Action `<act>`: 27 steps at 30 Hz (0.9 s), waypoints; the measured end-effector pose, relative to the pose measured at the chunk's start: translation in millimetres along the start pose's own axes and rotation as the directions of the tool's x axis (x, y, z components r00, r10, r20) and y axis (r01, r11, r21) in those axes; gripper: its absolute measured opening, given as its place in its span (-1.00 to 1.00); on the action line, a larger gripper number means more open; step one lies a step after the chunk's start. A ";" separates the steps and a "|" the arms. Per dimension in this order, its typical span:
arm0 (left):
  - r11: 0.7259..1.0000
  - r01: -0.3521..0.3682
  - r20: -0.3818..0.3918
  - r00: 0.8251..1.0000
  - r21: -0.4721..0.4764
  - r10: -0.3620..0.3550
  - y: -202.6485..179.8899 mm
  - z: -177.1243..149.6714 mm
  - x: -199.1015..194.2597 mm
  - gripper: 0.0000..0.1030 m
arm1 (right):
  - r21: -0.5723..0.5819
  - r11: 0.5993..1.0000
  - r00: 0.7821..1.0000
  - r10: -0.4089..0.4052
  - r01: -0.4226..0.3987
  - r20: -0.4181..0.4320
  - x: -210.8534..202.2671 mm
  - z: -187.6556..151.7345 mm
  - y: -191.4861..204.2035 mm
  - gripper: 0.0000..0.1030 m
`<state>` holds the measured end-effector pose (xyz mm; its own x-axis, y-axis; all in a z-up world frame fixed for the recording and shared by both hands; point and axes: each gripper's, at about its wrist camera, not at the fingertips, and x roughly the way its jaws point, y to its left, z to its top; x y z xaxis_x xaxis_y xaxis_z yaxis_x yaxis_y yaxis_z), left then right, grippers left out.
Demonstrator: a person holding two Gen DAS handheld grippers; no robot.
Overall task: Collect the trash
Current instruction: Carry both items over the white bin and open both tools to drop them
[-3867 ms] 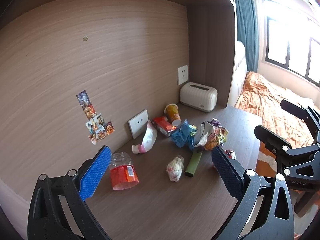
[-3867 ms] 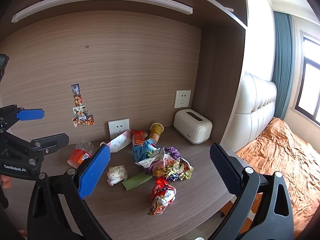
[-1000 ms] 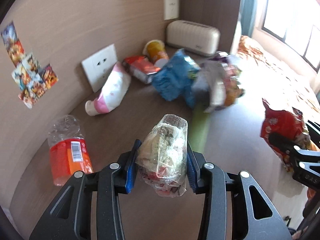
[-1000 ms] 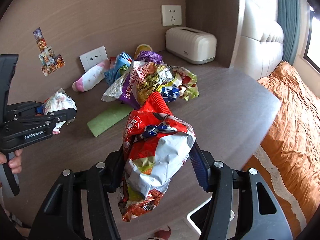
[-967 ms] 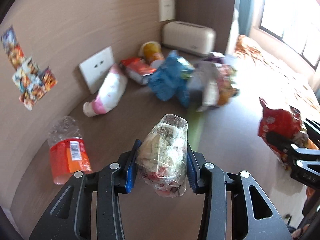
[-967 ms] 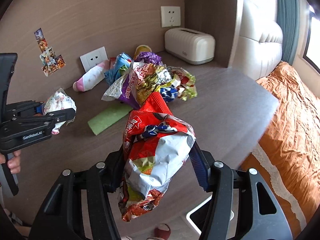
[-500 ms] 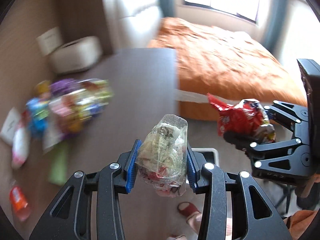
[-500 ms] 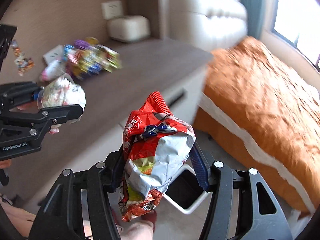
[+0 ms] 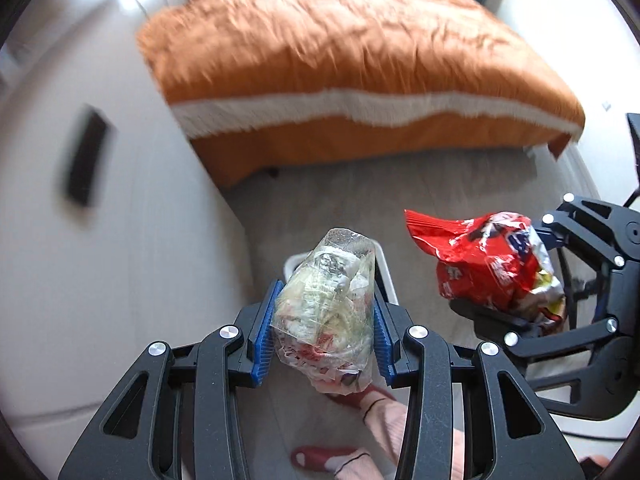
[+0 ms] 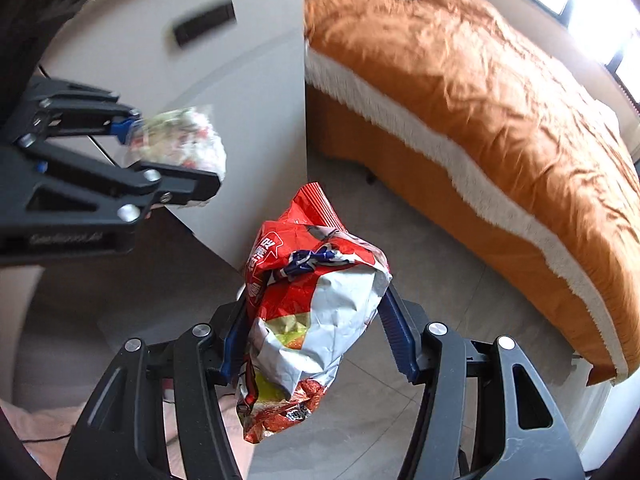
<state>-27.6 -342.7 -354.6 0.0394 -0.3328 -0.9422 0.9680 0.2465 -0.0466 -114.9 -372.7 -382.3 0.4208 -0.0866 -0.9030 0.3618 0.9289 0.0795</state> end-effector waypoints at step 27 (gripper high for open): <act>0.997 0.034 -0.221 0.974 -0.074 -0.050 12.4 -57.8 244.6 0.91 | -0.277 0.960 0.993 0.016 -0.049 -0.119 197.7 -69.7 -20.0 0.91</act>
<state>-20.3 -368.5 -604.8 -0.0642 -0.1357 -0.9887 0.9479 0.3015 -0.1030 -96.9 -383.3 -591.9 0.3248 -0.0279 -0.9454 0.0964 0.9953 0.0038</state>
